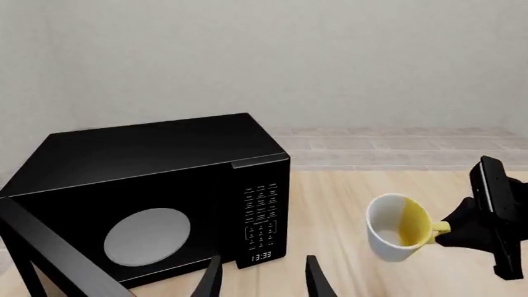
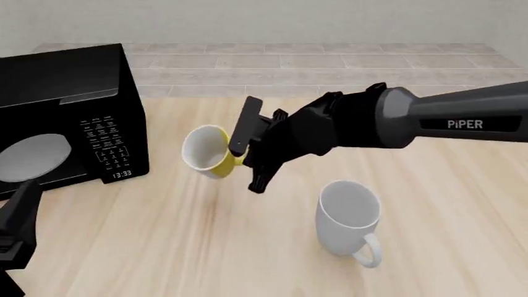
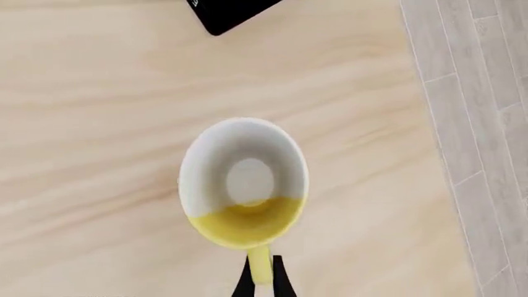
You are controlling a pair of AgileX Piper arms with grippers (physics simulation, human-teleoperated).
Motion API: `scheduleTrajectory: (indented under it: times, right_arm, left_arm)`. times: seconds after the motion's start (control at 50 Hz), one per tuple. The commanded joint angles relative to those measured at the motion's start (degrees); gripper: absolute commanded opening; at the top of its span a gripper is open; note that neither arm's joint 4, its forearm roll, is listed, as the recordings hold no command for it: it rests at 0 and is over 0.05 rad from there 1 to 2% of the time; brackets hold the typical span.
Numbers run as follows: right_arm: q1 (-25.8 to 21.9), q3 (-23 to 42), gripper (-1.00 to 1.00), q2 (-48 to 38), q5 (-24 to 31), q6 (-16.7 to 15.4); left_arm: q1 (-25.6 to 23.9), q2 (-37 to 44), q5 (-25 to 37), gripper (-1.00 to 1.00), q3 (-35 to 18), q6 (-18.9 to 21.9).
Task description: Put the yellow and white mug to the front of the white mug.
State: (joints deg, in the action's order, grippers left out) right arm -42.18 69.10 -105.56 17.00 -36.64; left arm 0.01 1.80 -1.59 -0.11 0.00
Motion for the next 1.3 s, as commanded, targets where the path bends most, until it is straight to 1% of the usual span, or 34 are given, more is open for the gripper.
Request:
scheduleTrajectory:
  times: [0.02,0.18,0.38,0.48,0.74,1.06,1.3]
  right_arm:
    - [2.84,1.27,-1.00,1.59,1.28,2.00]
    - [3.78,1.46,-1.00,2.07,1.32,2.88]
    - [6.07,1.45,-1.00,2.32,1.28,4.30]
    - [6.67,1.25,-1.00,2.44,1.11,5.96]
    - [8.59,0.47,-1.00,2.62,0.26,7.73]
    - [10.87,-2.33,-1.00,4.49,-1.81,10.52]
    - [10.69,-5.46,-1.00,8.49,-3.26,13.49]
  left_arm:
    - [-0.01,-0.02,0.01,1.00,0.00,0.00]
    - [0.01,-0.02,0.01,1.00,0.00,0.01]
    - [0.00,-0.06,0.03,1.00,0.00,0.00]
    - [0.00,-0.01,0.01,1.00,0.00,-0.01]
    - [-0.01,-0.01,0.00,1.00,0.00,0.00]
    - [0.01,0.00,0.00,1.00,0.00,0.00]
    - [0.00,0.01,-0.01,1.00,0.00,0.00]
